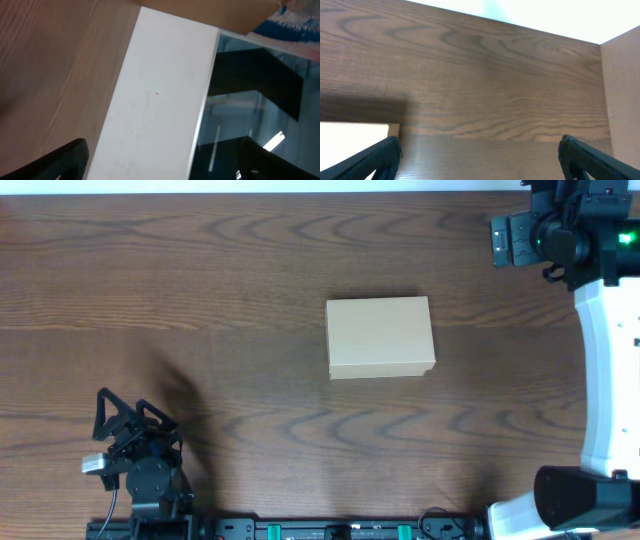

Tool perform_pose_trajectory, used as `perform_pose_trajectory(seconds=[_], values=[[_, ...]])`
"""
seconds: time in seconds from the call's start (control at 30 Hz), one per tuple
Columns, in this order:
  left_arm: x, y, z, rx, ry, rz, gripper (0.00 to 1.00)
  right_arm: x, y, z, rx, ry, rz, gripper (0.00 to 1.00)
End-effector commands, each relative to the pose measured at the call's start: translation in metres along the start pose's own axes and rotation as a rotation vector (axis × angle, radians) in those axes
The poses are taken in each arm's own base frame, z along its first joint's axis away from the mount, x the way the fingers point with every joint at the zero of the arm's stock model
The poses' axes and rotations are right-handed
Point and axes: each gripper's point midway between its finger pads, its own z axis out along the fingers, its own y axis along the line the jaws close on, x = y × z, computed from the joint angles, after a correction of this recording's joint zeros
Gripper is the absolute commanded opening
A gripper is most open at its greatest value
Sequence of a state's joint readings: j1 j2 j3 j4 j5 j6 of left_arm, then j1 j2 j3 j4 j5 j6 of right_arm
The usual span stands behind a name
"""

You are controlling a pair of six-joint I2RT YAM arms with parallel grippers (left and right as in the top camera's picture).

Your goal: Pack container

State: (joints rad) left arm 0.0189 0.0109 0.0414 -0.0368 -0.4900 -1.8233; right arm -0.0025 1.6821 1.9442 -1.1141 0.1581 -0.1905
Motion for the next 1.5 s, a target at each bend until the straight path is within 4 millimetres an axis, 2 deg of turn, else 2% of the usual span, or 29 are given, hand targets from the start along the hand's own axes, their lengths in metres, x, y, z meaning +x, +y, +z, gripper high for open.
perform_pose_trajectory(seconds=[0.0, 0.37, 0.53, 0.77, 0.9, 1.07, 1.47], values=[[-0.008, 0.016, 0.002, -0.027, -0.029, 0.045, 0.95, -0.003, -0.004, -0.004, 0.014, -0.01, 0.002, 0.99], [-0.008, 0.016, 0.002, -0.041, -0.013, 1.126, 0.95, -0.003, -0.004, -0.004, 0.014, -0.01, 0.003, 0.99], [-0.006, 0.016, 0.002, -0.04, 0.003, 1.474, 0.95, -0.003, -0.004, -0.004, 0.014, -0.01, 0.003, 0.99], [0.001, 0.019, 0.002, -0.01, 0.057, 1.854, 0.95, -0.003, -0.004, -0.004, 0.014, -0.01, 0.003, 0.99], [0.003, 0.019, 0.002, -0.004, 0.066, 1.896, 0.95, -0.003, -0.004, -0.004, 0.014, -0.01, 0.003, 0.99], [0.015, 0.024, 0.001, 0.048, 0.143, 1.887, 0.95, -0.003, -0.004, -0.004, 0.014, -0.01, 0.003, 0.99], [0.015, 0.024, 0.001, 0.044, 0.138, 1.865, 0.95, -0.003, -0.004, -0.004, 0.014, -0.01, 0.003, 0.99]])
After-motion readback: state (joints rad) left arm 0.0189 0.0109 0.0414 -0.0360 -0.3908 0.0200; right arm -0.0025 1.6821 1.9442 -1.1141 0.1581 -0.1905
